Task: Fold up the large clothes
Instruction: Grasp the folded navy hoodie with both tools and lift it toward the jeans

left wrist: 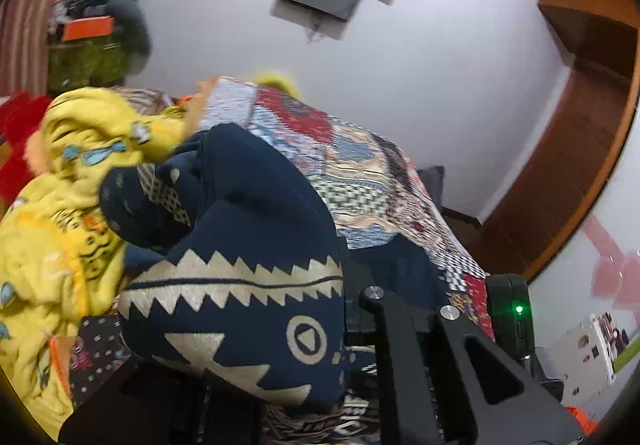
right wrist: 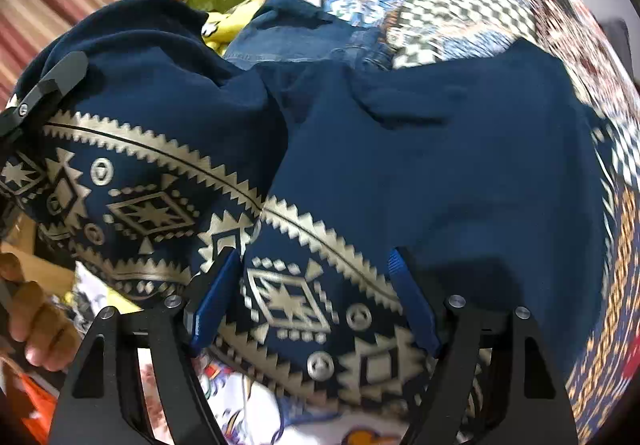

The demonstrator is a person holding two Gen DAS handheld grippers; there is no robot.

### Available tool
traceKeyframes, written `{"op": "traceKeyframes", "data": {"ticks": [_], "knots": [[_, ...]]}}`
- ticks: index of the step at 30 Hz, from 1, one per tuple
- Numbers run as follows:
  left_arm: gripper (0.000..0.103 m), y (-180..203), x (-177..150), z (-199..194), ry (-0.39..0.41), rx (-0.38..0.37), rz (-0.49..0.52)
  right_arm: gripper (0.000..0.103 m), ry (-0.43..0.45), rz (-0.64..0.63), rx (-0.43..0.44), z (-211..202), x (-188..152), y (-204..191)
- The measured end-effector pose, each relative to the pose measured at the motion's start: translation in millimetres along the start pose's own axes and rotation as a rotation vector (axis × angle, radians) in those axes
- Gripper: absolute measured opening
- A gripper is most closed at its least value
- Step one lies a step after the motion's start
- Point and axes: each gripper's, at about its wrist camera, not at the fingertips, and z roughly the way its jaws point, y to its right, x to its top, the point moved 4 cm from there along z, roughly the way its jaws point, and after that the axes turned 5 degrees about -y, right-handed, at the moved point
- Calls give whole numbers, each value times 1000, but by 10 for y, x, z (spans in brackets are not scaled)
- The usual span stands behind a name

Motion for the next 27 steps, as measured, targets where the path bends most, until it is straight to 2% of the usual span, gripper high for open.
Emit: {"op": "traceKeyframes", "data": {"ticks": [3, 7, 10, 13, 16, 17, 19, 25, 26, 27], "knots": [[11, 366, 12, 148, -39, -32, 76, 73, 46, 63, 4, -294, -111, 183], [12, 877, -100, 377, -100, -57, 196, 73, 127, 77, -183, -743, -257, 541], [12, 1230, -254, 528, -159, -104, 262, 73, 162, 128, -228, -1048, -363, 858], [12, 1515, -424, 699, -256, -198, 279, 73, 198, 210, -278, -1327, -525, 1199], [12, 1676, -630, 947, -387, -309, 247, 73, 210, 272, -301, -1463, -635, 1422], [11, 1683, -689, 1024, -420, -315, 239, 73, 211, 293, -298, -1478, -640, 1474], [11, 1681, -849, 1187, -473, -278, 258, 73, 217, 332, -288, -1543, -718, 1574], [12, 1700, -1040, 1101, -479, -245, 338, 73, 242, 311, -304, -1720, -860, 1531], [13, 1723, -1060, 1063, -478, -239, 354, 73, 245, 307, -306, -1742, -852, 1541], [19, 1761, -1076, 1032, -481, -235, 377, 73, 253, 303, -308, -1762, -835, 1525]]}}
